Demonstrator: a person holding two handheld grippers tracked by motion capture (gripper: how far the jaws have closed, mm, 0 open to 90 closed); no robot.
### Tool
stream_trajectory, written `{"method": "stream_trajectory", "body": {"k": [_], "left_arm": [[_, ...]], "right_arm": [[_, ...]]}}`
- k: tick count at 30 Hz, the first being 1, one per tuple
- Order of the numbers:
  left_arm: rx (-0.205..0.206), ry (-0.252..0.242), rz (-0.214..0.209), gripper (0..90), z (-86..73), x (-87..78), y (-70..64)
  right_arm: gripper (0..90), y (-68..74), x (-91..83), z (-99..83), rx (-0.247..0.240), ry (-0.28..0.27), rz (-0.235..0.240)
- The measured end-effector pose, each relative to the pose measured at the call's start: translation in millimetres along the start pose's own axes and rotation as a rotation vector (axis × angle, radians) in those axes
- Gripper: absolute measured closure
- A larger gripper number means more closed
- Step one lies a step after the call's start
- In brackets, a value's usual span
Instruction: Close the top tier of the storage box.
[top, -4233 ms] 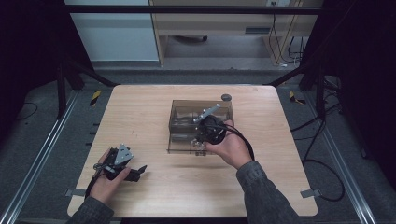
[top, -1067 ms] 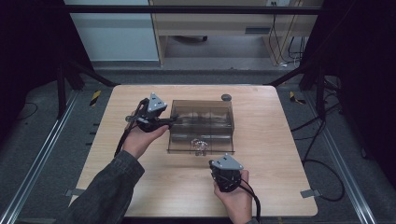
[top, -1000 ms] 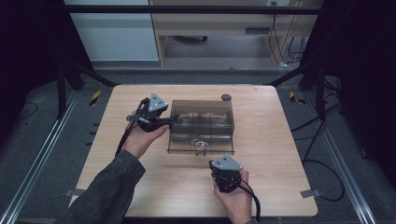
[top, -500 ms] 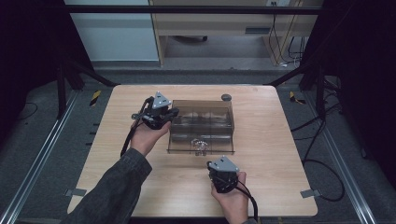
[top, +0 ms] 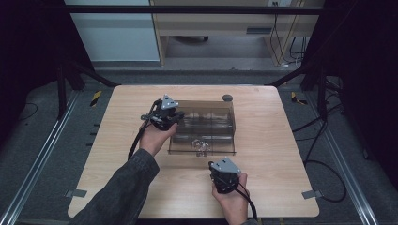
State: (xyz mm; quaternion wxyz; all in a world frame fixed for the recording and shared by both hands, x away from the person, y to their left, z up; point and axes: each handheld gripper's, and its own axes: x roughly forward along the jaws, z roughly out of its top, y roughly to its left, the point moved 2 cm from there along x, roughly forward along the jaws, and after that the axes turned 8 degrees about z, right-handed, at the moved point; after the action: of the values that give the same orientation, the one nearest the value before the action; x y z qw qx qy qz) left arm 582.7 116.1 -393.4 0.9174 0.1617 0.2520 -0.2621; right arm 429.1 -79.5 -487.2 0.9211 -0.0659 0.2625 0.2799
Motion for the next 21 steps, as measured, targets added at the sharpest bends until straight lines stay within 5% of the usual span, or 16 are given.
{"method": "stream_trajectory", "body": {"k": [21], "left_arm": [[-0.024, 0.039, 0.012, 90.0, -12.2, 23.2, -5.8]], "right_arm": [[90.0, -6.6, 3.2, 6.6, 0.012, -0.056, -0.017]]}}
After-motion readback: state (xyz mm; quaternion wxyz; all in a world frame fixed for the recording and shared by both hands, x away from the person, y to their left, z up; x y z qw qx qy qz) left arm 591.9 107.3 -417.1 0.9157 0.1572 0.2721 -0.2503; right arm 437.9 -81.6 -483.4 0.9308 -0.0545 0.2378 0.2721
